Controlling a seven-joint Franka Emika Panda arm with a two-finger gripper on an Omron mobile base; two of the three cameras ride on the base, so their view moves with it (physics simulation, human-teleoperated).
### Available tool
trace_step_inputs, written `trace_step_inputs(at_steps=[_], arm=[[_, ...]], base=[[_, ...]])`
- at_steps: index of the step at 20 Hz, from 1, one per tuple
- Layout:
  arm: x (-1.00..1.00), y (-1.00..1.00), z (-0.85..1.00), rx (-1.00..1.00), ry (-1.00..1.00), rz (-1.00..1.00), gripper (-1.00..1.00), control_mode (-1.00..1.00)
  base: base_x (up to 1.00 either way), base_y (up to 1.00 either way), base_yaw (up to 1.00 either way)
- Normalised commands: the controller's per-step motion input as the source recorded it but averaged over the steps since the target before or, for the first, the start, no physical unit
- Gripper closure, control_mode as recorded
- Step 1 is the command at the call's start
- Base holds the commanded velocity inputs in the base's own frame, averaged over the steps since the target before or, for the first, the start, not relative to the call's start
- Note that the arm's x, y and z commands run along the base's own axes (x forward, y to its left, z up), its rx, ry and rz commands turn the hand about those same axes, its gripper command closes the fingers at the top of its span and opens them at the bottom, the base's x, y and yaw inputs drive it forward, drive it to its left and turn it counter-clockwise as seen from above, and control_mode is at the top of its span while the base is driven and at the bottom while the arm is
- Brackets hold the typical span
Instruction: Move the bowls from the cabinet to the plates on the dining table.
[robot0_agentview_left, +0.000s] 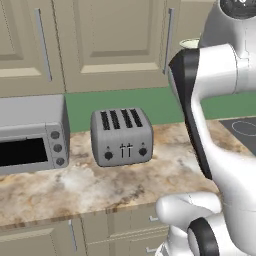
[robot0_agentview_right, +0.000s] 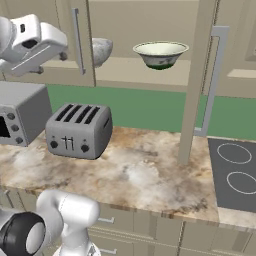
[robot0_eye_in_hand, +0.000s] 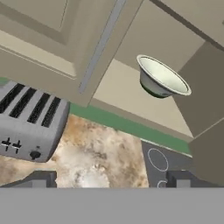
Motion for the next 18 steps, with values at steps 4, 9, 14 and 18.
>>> trace_step_inputs(at_steps=[4,9,14,18], arm=[[0.51,0.78,0.01,0.25,0.0,-0.16,-1.0,-1.0],[0.55,0.14,-0.07,0.17,-0.01,-0.19,-1.0,-1.0],[0.46,-0.15,-0.17,0.15,-0.08,-0.06,-1.0,-1.0],[0.59,-0.25,-0.31,0.12,-0.11,0.0,-1.0,-1.0]], base=[[0.0,0.0,0.0],[0.0,0.0,0.0],[0.0,0.0,0.0],[0.0,0.0,0.0]])
